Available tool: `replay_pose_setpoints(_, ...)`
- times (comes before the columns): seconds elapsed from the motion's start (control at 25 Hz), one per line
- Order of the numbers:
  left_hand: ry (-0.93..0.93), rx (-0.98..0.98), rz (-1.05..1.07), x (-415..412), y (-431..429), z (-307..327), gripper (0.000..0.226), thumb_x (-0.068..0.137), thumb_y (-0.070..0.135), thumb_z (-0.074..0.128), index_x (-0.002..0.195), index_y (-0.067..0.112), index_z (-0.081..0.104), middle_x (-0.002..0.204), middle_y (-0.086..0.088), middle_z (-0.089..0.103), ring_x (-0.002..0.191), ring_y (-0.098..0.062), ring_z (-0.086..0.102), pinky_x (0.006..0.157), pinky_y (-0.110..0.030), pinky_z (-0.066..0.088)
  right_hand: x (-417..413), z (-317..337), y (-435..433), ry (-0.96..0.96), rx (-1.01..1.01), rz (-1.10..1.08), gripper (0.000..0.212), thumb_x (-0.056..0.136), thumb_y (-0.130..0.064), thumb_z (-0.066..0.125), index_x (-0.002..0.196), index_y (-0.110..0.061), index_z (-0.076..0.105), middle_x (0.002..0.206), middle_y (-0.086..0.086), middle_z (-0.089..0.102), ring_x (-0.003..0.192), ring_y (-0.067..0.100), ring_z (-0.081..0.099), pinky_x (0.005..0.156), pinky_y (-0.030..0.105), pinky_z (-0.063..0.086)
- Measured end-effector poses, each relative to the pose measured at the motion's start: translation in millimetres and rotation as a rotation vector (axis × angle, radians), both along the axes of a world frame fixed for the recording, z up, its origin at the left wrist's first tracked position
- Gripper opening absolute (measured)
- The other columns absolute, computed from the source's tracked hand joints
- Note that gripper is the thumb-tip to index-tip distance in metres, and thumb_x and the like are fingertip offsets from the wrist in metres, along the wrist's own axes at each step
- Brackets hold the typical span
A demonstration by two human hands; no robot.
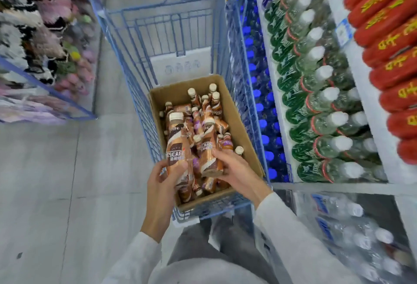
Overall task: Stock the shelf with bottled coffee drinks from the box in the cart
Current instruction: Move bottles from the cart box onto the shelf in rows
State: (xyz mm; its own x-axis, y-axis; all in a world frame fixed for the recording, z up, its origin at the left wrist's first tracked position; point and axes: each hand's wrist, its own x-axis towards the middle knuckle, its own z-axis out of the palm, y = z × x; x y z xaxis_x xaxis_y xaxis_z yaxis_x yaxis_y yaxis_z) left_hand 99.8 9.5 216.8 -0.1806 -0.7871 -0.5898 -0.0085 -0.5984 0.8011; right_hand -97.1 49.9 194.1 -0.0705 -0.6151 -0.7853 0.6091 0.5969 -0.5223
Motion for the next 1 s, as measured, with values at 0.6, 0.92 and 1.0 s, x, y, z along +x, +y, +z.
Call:
replay_pose_setpoints(0.6,0.363,-0.213,-0.782,-183.6,167.2,112.7,0.031,0.056,0.048,0.086,0.081,0.034,0.076,0.082,0.004,0.076,0.075,-0.019,0.072,0.069,-0.04,0.058,-51.1,176.4,299.8,0.456,-0.343,-0.941,0.044,0.081,-0.021,0.071,0.122,-0.005,0.064,0.116,0.017,0.073,0.101,0.028,0.069,0.095,0.05,0.054)
replay_pose_setpoints(0.92,0.548,-0.267,-1.113,-246.7,334.4,194.9,0.046,0.056,0.044,0.087,0.093,0.021,0.074,0.086,-0.003,0.078,0.077,-0.021,0.074,0.067,-0.034,0.06,-43.7,253.6,487.6,0.774,-0.406,-1.205,0.048,0.077,-0.021,0.07,0.122,-0.009,0.06,0.102,0.001,0.077,0.092,0.015,0.071,0.087,0.039,0.056)
replay_pose_setpoints(1.0,0.607,-0.259,-1.195,-261.3,366.8,214.9,0.043,0.059,0.041,0.086,0.094,0.019,0.074,0.089,-0.006,0.078,0.079,-0.022,0.076,0.069,-0.035,0.062,-42.3,270.3,519.5,0.848,-0.38,-1.254,0.048,0.079,-0.027,0.075,0.122,-0.013,0.061,0.106,0.0,0.077,0.099,0.016,0.071,0.091,0.042,0.054)
